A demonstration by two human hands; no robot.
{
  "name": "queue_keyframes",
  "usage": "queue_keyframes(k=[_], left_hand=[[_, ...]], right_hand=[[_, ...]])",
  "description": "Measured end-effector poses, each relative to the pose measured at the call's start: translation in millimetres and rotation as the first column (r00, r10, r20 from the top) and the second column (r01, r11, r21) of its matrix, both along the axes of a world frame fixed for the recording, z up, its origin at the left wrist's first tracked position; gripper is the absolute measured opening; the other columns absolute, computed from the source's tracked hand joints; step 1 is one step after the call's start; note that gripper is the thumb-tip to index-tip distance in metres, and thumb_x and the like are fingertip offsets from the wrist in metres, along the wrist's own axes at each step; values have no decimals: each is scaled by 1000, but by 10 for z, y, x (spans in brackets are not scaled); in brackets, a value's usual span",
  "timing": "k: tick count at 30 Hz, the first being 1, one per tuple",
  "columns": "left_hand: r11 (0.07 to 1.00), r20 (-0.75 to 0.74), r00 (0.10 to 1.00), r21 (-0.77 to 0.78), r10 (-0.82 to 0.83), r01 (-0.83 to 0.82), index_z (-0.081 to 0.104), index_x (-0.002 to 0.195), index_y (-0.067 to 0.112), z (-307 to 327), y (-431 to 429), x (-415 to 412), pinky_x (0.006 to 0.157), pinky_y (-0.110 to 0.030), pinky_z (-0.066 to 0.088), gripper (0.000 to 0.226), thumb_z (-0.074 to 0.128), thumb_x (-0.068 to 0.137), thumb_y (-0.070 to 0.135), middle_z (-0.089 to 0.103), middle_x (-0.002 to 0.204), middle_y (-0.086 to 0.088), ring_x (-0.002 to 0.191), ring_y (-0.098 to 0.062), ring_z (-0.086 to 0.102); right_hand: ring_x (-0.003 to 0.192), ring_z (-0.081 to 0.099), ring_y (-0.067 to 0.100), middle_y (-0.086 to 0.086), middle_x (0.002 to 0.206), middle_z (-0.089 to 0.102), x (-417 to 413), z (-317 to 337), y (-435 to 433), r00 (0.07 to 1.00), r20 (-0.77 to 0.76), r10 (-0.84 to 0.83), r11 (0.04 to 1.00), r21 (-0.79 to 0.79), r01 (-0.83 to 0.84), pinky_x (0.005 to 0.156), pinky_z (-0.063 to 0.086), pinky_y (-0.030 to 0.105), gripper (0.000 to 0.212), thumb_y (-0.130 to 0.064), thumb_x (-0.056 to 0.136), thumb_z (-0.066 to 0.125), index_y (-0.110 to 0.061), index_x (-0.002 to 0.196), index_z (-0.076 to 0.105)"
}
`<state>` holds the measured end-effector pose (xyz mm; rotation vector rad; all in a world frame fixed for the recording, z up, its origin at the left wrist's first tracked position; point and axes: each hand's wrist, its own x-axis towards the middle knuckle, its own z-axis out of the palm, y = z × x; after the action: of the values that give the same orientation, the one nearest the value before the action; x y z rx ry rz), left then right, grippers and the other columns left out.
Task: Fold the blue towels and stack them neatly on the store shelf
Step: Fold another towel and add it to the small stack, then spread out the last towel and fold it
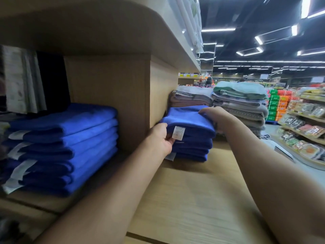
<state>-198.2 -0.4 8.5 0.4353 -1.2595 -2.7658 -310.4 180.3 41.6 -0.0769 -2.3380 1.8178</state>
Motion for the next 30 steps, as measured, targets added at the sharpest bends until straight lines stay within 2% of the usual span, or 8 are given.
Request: queue_keyframes(k=[3,5,12,15,18,23,27,30], left_hand=[[995,26,999,94,18,-21,51,86,10,2,-30,48,61,-34,54,17,55,102,12,58,86,-12,72,-25,60],[993,27,999,114,19,-22,52,91,10,3,-36,64,64,-35,54,12,55,103,12,57,87,-12,74,-25,60],[999,5,1000,44,-5,4,56,103,12,-30,-44,97,48,-32,52,3,54,102,14,64,92,-13,76,-25,64],[1000,-19,1000,21,6,-6,56,117,12,-2,-28,138,50,-32,52,16,53,102,16,63,103,-13,79,-26,63],[1000,-8,1000,-25,-14,14,59,104,14,52,-17,258,54,-33,53,12,54,99,23,64,101,-12,83,-26,64],[960,-14,999,-280,-32,26,60,106,18,46,23,491,74,-36,51,16,52,93,23,63,105,-7,95,-22,62],[757,-66,997,-653,-29,-21,51,135,9,-45,158,831,100,-42,47,49,61,88,19,59,127,-10,111,-27,56],[299,-30,937,-951,-348,80,31,156,15,-187,368,1255,121,-39,24,67,58,96,29,31,160,-7,147,-27,28]], right_hand=[[72,61,19,9,99,65,22,68,40,998,40,37,998,54,-39,44,48,20,25,-22,84,75,-11,102,63],[81,65,20,9,106,67,23,64,46,999,18,28,988,153,-30,50,51,24,34,-27,83,76,-9,109,64],[93,67,30,14,103,68,135,-7,-20,995,-76,-67,915,393,91,75,54,41,42,-33,83,73,-1,110,63],[73,60,24,9,90,63,269,-105,15,997,9,-70,948,312,64,61,46,31,48,-42,90,68,-1,114,63],[80,59,25,9,93,61,487,-132,108,996,83,-22,976,220,3,74,51,33,48,-48,97,59,-5,117,64],[73,55,20,6,82,61,1142,110,390,993,-73,92,771,637,-24,69,46,31,38,-45,100,55,-9,89,65],[96,65,13,-8,103,71,1802,115,828,963,-185,195,656,754,12,87,52,32,22,-39,97,64,-23,111,72],[90,67,-2,-17,96,72,2247,42,1280,960,-194,201,704,710,-4,69,49,16,5,-36,97,66,-36,99,71]])
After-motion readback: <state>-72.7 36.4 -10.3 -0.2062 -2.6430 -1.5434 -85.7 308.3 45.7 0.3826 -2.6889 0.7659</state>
